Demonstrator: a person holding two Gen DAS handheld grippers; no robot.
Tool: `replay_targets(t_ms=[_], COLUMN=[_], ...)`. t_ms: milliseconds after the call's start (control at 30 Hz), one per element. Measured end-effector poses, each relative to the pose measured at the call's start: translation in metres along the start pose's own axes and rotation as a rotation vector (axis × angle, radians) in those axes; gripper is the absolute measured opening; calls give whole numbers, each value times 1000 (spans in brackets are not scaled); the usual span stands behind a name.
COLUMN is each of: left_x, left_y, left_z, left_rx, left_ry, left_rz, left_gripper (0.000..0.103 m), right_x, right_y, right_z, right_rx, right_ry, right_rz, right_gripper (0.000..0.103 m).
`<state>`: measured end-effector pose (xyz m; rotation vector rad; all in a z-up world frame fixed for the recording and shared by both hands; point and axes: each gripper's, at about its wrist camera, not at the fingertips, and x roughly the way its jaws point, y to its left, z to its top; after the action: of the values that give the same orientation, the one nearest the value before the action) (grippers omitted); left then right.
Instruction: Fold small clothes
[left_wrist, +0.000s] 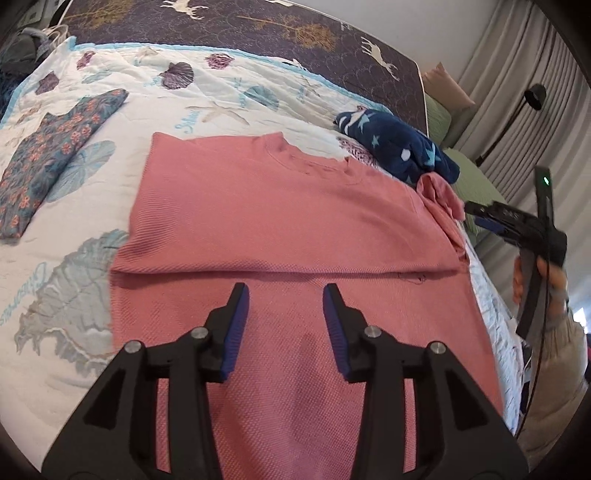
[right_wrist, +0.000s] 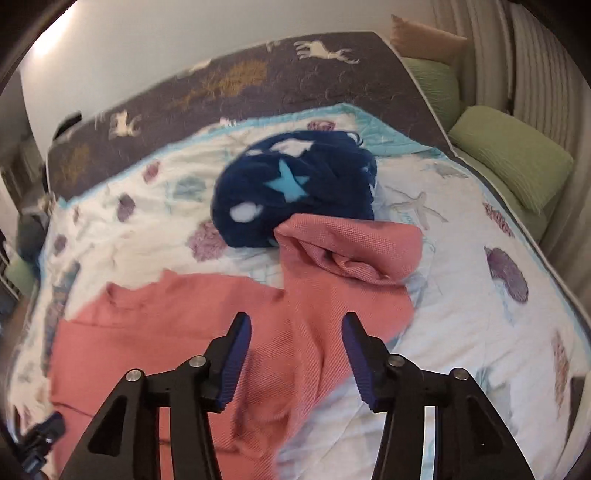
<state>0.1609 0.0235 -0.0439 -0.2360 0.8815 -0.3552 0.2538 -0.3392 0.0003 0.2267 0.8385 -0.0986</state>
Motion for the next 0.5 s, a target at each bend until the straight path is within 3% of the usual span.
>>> replay_targets(t_ms=[100,233,267,300,333,400,433,500], left_x=[3,2,2,1,1,2,3,6], left_y=[-4,-11,-13,-13,-14,-14,-13,-11], left_z=[4,12,13,14,14,15,15,16], left_rx=[4,20,26,29,30,29,27,14], left_ry=[8,-6,-10,-12,-14,-12,-10,-1], left_rz=[8,12,14,15,16,15,11,7], left_gripper=[43,44,45,46,46,46,46,46], right_x=[25,56,62,67,71,61,44,9], right_y=[17,28,24,23,15,1,-8,-6], right_z=[1,2,3,4,5,7,7,5], right_rx=[-54,-147,-146,-139,-106,-14,60,72], right_ry=[70,88,85,89,104,80,38,-39], right_rz=[16,-195,-217,-218,-208,-119,16,197], right_gripper=[55,54,43,11,2,3,3,3])
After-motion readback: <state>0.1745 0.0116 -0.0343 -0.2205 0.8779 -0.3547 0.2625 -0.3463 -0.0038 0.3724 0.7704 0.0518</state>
